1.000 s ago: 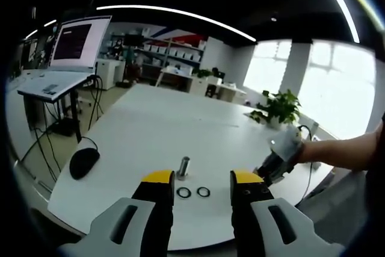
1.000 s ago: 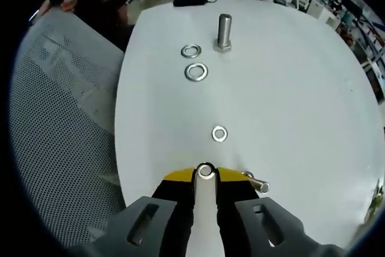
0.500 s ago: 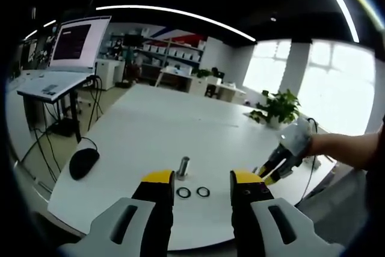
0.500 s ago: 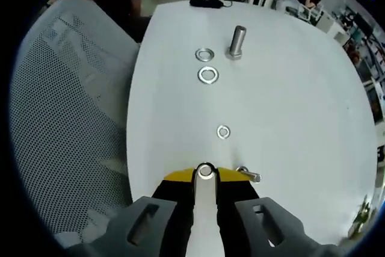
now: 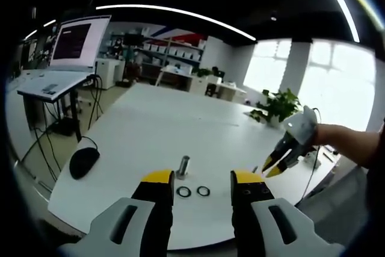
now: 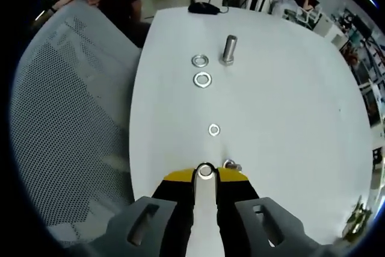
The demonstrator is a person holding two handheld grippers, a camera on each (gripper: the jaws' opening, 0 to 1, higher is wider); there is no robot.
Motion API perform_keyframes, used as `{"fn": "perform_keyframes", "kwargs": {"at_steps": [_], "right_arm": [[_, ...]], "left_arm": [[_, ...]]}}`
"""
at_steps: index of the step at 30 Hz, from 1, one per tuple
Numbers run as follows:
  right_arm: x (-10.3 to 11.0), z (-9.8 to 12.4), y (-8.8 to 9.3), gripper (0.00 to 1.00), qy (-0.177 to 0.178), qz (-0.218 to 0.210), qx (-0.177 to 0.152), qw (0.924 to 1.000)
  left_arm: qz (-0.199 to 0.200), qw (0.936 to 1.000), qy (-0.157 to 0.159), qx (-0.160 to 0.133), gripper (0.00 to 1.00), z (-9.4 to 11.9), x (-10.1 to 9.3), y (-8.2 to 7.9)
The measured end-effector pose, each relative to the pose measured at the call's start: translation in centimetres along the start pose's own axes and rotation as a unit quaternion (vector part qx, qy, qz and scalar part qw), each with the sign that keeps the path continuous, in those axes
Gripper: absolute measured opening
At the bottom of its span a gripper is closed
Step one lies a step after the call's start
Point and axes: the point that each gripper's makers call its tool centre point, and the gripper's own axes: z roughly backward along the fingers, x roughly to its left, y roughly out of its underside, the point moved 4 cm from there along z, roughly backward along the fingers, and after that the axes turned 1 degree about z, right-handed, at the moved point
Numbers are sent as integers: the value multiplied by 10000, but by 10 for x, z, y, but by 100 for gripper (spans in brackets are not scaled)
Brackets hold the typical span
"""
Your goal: Place the washer onto the threaded stud by aligning its center hole with the stud, sliding it down to the base, and recovering from edge contact or off-axis alignment until the washer reaches the visible bottom stop.
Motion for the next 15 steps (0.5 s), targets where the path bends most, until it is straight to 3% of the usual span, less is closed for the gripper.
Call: {"fn": "perform_keyframes", "kwargs": {"at_steps": [15], "right_arm": [[-23, 9, -7, 13, 431, 284, -68, 9986]], "left_arm": [[6, 10000, 2, 24, 35, 0, -1, 0]]}}
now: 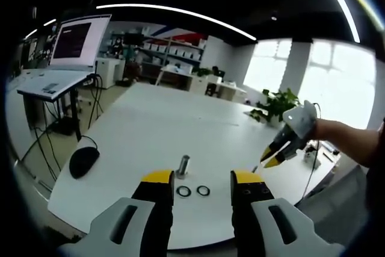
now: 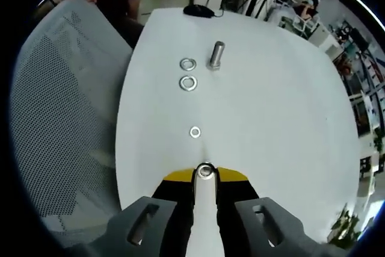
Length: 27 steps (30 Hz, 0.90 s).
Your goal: Place the washer onto the threaded stud by aligning its center hole with the stud, sliding it down to the base, and recovering from edge contact or off-axis alignment until the washer reaches the visible bottom stop.
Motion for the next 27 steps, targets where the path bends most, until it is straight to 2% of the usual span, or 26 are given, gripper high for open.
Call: {"fn": "perform_keyframes", "kwargs": {"at_steps": [7, 27], "right_arm": [[-8, -7, 3, 13, 87, 36, 120, 9999], [-10, -24, 10, 13, -88, -23, 334, 9994]], "left_arm": [[0, 10000, 7, -3, 35, 0, -1, 0], [9, 10000, 3, 15, 35, -1, 2, 0]]}}
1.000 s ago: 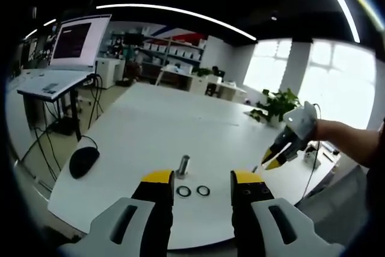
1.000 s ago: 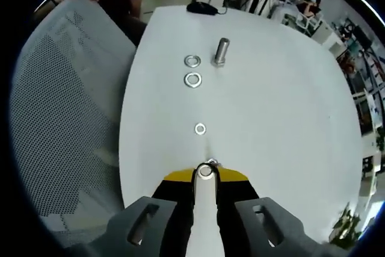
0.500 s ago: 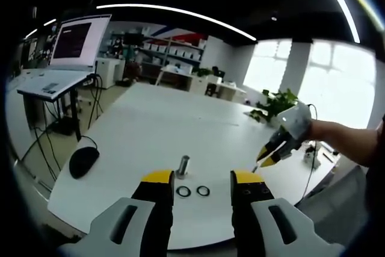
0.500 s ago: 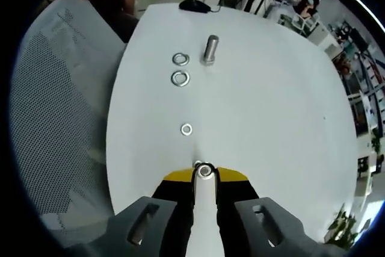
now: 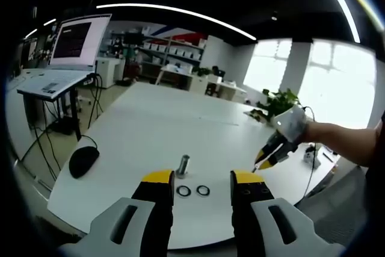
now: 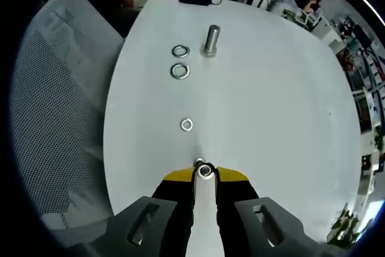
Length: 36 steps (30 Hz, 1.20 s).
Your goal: Place the washer onto the threaded stud by aligning its center hole with the stud, sliding it down to the base, and recovering from edge contact or off-axis alignment until the washer reaches the visible bottom stop.
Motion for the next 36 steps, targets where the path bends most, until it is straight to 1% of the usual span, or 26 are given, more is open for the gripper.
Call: {"fn": "perform_keyframes", "kwargs": {"at_steps": [13, 15, 27, 36], "right_arm": [[3, -15, 3, 13, -132, 24, 72, 9999], [2, -19, 4, 13, -164, -54, 71, 9998], [5, -37, 11, 13, -297, -66, 165, 9994], [6, -43, 13, 13, -335, -95, 168, 9993]], "left_arm": [[13, 10000, -13, 17, 35, 0, 0, 0], [12, 10000, -22, 22, 35, 0, -1, 0], [18, 10000, -44, 45, 35, 0, -1, 1], [18, 9999, -52, 87, 35, -1, 0, 2]]}}
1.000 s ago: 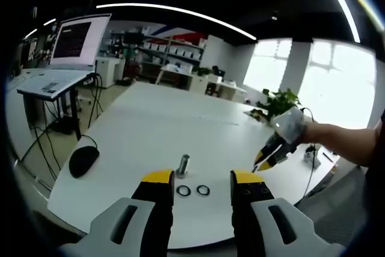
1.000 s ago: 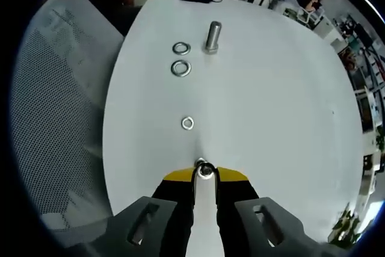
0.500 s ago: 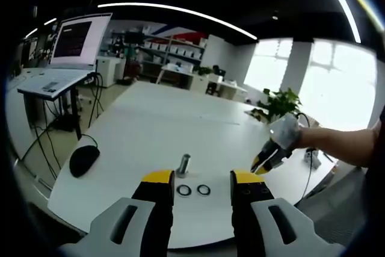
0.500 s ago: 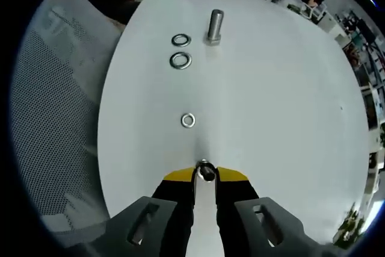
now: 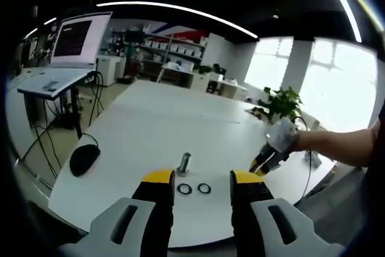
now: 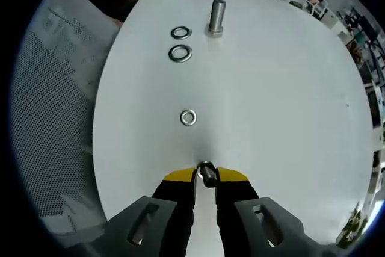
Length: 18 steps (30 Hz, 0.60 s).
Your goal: Place the washer onto the threaded stud by aligning its center hole with the stud, sliding it down to the base, and recovering from edge contact or off-axis alignment until the washer reaches the visible bottom stop.
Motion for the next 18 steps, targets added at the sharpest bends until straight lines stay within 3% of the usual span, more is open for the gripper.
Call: {"fn": "perform_keyframes", "kwargs": {"at_steps": [12, 15, 18], "right_arm": [[0, -1, -1, 14, -35, -93, -84, 9999], [1, 1, -1, 21, -36, -322, -102, 9994], [1, 5, 0, 25, 27, -274, -73, 9996]], "left_arm": [[17, 10000, -19, 14, 35, 0, 1, 0], [11, 10000, -12, 6, 34, 0, 1, 0], [24, 10000, -16, -9, 34, 0, 1, 0]]}}
